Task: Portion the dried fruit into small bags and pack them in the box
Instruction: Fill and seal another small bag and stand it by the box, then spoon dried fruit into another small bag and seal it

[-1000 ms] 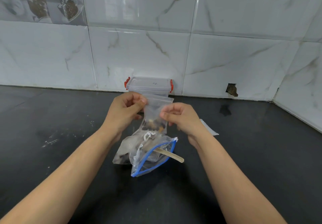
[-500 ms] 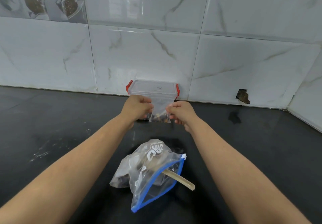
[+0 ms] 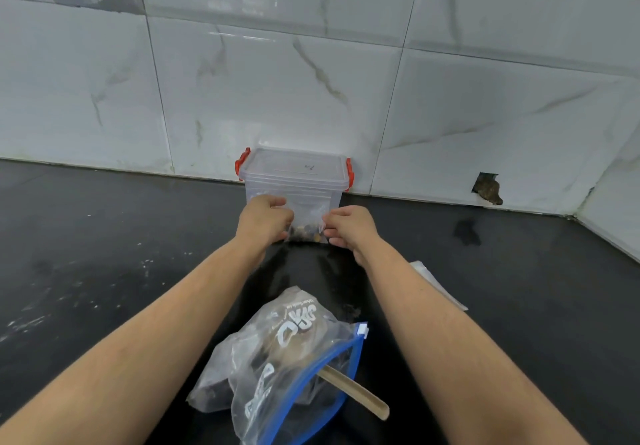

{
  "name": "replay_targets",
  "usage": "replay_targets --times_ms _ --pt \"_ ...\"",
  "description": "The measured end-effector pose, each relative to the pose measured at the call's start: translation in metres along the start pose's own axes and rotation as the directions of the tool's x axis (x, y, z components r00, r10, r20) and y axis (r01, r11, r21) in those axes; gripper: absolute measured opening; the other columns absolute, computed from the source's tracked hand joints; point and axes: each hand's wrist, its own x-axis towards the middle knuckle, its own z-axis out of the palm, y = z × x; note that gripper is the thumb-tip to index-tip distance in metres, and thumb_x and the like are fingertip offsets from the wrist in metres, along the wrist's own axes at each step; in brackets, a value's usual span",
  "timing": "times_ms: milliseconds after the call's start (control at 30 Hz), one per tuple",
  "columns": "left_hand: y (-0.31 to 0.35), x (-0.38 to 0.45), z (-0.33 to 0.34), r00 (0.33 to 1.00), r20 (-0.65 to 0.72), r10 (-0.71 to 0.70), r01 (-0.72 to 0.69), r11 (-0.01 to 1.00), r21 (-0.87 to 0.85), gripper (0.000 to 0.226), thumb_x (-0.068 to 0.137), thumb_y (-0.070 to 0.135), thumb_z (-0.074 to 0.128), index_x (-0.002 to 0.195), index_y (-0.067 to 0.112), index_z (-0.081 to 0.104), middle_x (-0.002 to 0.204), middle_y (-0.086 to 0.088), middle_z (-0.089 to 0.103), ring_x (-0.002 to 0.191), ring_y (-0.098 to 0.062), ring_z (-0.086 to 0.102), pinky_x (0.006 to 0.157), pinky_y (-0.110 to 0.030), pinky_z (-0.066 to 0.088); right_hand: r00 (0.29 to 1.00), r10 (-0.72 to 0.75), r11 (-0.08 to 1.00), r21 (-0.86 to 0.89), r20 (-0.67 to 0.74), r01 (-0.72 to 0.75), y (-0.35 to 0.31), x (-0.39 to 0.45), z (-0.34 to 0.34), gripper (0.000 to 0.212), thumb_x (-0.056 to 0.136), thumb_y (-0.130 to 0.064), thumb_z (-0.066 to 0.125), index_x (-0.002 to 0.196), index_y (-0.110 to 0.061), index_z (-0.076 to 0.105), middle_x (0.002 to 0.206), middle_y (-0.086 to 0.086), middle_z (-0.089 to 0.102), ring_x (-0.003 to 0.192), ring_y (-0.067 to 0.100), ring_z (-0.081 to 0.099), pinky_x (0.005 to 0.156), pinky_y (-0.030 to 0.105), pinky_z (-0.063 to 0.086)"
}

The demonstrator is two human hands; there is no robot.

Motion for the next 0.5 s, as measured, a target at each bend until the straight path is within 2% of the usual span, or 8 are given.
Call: replay_targets --times_ms 67,167,233,300,400,433,500 --pt "0.004 -0.006 -0.005 1.0 0.019 0.007 -0.007 1.0 -0.005 0.038 0.084 0.003 0.056 0.122 0.008 0.058 0.119 -0.009 0.061 0.105 -0.022 0.061 0.087 -0.035 0.055 1.0 0.004 1.0 0.02 -0.016 -0.004 0.002 -0.004 -0.005 0.023 0.088 -0.009 0.063 0.111 -0.009 0.063 0.097 0.009 0.068 0.076 0.012 0.063 0.065 0.021 0.055" --pt "0.012 -0.022 -0.015 0.997 0.069 0.024 -0.022 0.999 -0.024 0.018 0.088 0.005 0.054 0.102 0.011 0.065 0.106 -0.007 0.067 0.097 -0.016 0.065 0.08 -0.03 0.055 0.997 -0.019 0.999 -0.033 -0.07 0.017 0.006 -0.015 -0.016 0.025 0.086 -0.005 0.063 0.11 -0.01 0.065 0.1 0.008 0.069 0.081 0.014 0.066 0.068 0.023 0.057" --pt "0.016 -0.033 -0.021 0.994 0.105 0.033 -0.03 0.999 -0.036 0.013 0.089 0.007 0.054 0.091 0.013 0.066 0.098 -0.005 0.072 0.088 -0.013 0.069 0.075 -0.028 0.054 0.995 -0.035 0.991 -0.131 -0.095 0.023 0.009 -0.026 -0.021 0.019 0.085 -0.003 0.063 0.103 -0.01 0.068 0.094 0.008 0.071 0.074 0.013 0.065 0.069 0.024 0.057" --pt "0.02 -0.046 -0.024 0.991 0.13 0.043 -0.041 0.999 -0.016 0.013 0.088 0.008 0.054 0.09 0.013 0.066 0.092 -0.002 0.074 0.081 -0.01 0.07 0.075 -0.029 0.053 0.99 -0.072 0.954 -0.297 -0.122 0.033 0.013 -0.039 -0.025 0.016 0.085 -0.004 0.063 0.095 -0.014 0.07 0.088 0.005 0.072 0.069 0.012 0.065 0.076 0.029 0.058" --pt "0.025 -0.069 -0.028 0.982 0.18 0.061 -0.064 0.998 0.011 0.014 0.088 0.01 0.055 0.094 0.013 0.066 0.089 0.001 0.075 0.079 -0.008 0.07 0.078 -0.031 0.052 0.969 -0.213 0.816 -0.569 -0.125 0.106 0.013 -0.062 -0.03 0.019 0.087 -0.007 0.061 0.095 -0.022 0.07 0.098 0.002 0.072 0.091 0.018 0.066 0.089 0.035 0.053" --pt "0.027 -0.076 -0.031 0.977 0.201 0.068 -0.074 0.997 0.022 0.014 0.088 0.011 0.055 0.095 0.013 0.067 0.088 0.002 0.075 0.08 -0.008 0.07 0.078 -0.031 0.051 0.963 -0.249 0.748 -0.652 -0.101 0.125 0.012 -0.072 -0.033 0.022 0.087 -0.007 0.059 0.098 -0.022 0.07 0.103 0.001 0.071 0.098 0.019 0.064 0.089 0.033 0.051" --pt "0.032 -0.088 -0.039 0.968 0.233 0.089 -0.1 0.994 0.035 0.012 0.088 0.012 0.057 0.094 0.015 0.067 0.088 0.003 0.075 0.079 -0.007 0.071 0.076 -0.029 0.051 0.962 -0.27 0.608 -0.782 -0.045 0.134 0.011 -0.091 -0.042 0.024 0.087 -0.007 0.057 0.102 -0.021 0.069 0.105 0.001 0.069 0.1 0.021 0.063 0.082 0.03 0.049"
